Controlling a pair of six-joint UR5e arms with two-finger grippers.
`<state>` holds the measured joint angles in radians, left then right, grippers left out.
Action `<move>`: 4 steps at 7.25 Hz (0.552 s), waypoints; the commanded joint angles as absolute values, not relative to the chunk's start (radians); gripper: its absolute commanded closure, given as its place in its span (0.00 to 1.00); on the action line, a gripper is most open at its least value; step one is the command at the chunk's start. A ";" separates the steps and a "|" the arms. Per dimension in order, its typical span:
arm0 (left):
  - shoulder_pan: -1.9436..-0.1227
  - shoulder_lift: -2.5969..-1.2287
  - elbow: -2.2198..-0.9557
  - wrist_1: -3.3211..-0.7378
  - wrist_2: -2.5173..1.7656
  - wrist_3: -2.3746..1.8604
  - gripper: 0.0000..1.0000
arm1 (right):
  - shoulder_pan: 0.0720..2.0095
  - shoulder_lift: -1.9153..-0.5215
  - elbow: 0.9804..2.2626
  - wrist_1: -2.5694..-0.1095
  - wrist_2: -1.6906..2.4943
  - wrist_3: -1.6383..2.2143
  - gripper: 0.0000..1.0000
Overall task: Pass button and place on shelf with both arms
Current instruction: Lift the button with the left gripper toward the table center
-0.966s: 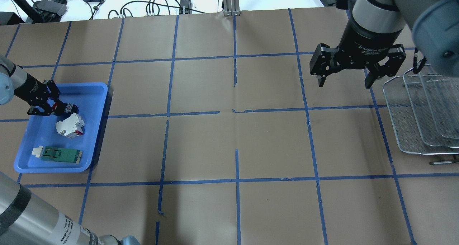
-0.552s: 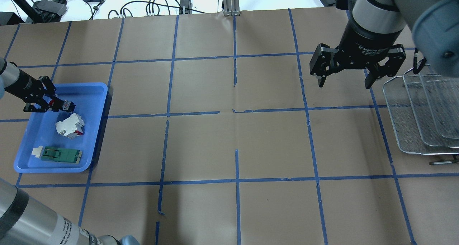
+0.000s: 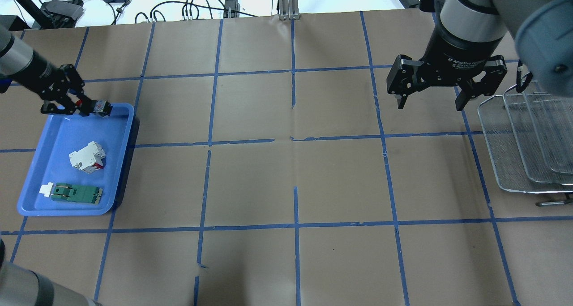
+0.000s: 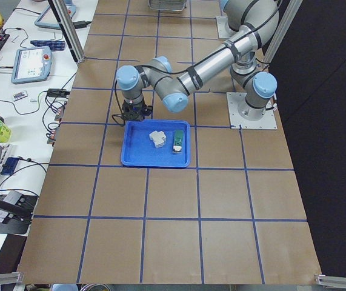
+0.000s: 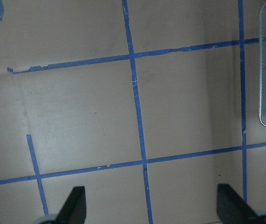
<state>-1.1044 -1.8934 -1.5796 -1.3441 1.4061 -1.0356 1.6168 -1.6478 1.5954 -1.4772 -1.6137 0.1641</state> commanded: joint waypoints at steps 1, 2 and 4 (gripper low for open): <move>-1.254 -1.794 -1.597 -1.416 1.281 -1.264 1.00 | 1.617 -1.647 1.595 -1.477 -1.614 0.164 0.00; -1.344 -1.767 -1.604 -1.422 1.229 -1.364 1.00 | 1.617 -1.647 1.595 -1.477 -1.614 0.164 0.00; -1.461 -1.756 -1.626 -1.439 0.995 -1.510 1.00 | 1.617 -1.647 1.595 -1.477 -1.614 0.164 0.00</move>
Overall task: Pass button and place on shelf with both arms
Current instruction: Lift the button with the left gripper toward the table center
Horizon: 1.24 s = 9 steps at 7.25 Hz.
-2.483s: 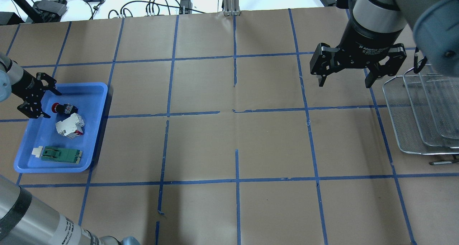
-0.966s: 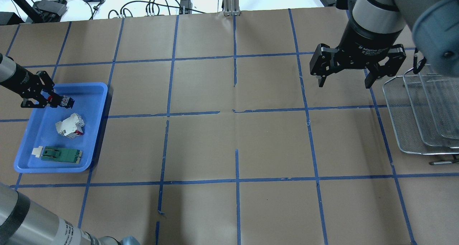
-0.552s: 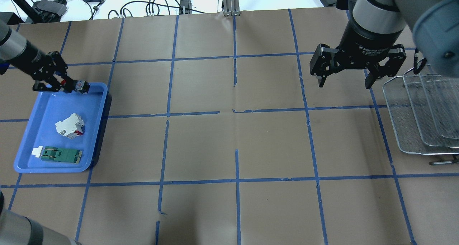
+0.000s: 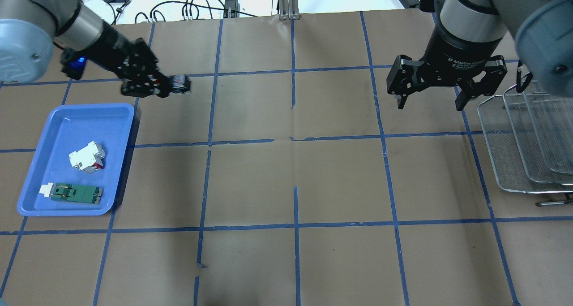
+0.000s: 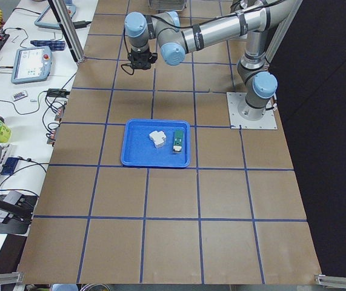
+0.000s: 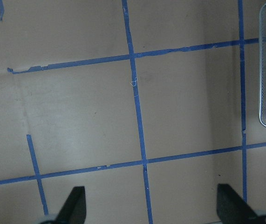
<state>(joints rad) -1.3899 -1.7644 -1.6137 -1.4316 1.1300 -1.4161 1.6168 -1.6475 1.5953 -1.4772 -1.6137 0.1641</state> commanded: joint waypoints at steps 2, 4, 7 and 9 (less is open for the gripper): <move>-1.540 -1.755 -1.635 -1.424 0.970 -1.566 1.00 | 1.617 -1.646 1.595 -1.477 -1.614 0.164 0.00; -1.601 -1.756 -1.635 -1.420 0.899 -1.638 1.00 | 1.617 -1.646 1.595 -1.477 -1.614 0.164 0.00; -1.623 -1.761 -1.647 -1.422 0.805 -1.670 1.00 | 1.617 -1.646 1.595 -1.477 -1.614 0.164 0.00; -1.643 -1.764 -1.666 -1.395 0.805 -1.697 1.00 | 1.617 -1.644 1.595 -1.477 -1.614 0.164 0.00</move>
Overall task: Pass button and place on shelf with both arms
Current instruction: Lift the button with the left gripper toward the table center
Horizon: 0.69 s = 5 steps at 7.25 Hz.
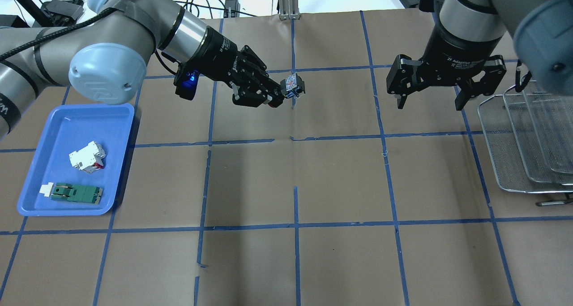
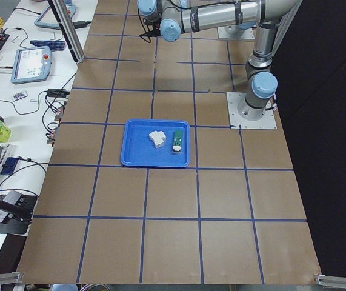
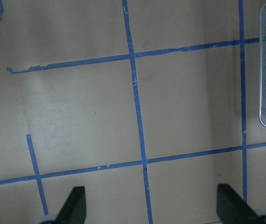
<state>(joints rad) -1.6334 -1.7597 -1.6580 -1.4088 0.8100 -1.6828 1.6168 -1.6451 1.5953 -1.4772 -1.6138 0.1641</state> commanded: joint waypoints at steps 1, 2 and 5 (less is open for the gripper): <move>-1.643 -1.764 -1.669 -1.396 0.802 -1.700 1.00 | 1.617 -1.647 1.595 -1.477 -1.620 0.161 0.00; -1.646 -1.766 -1.669 -1.396 0.760 -1.701 1.00 | 1.614 -1.640 1.594 -1.465 -1.614 0.161 0.00; -1.647 -1.782 -1.669 -1.355 0.704 -1.726 1.00 | 1.615 -1.631 1.598 -1.474 -1.615 0.176 0.00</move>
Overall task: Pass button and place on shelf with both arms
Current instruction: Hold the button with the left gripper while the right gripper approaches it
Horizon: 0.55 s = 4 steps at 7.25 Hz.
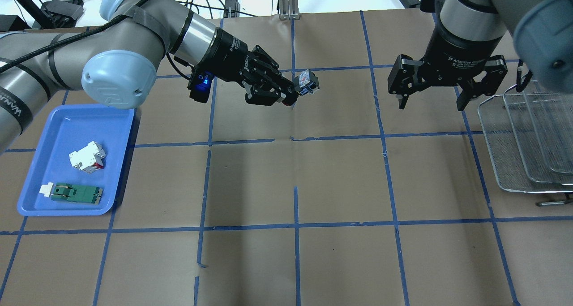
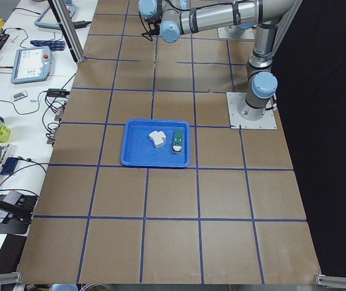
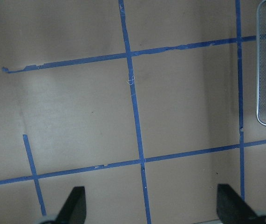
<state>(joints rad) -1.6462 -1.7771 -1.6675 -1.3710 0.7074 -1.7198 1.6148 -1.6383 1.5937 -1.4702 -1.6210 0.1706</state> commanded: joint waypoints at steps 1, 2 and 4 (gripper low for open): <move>-1.651 -1.787 -1.667 -1.350 0.703 -1.750 1.00 | 1.615 -1.605 1.614 -1.489 -1.609 0.178 0.00; -1.669 -1.787 -1.666 -1.336 0.706 -1.775 1.00 | 1.618 -1.591 1.620 -1.553 -1.611 0.263 0.00; -1.700 -1.795 -1.666 -1.316 0.775 -1.795 1.00 | 1.618 -1.568 1.643 -1.549 -1.500 0.380 0.00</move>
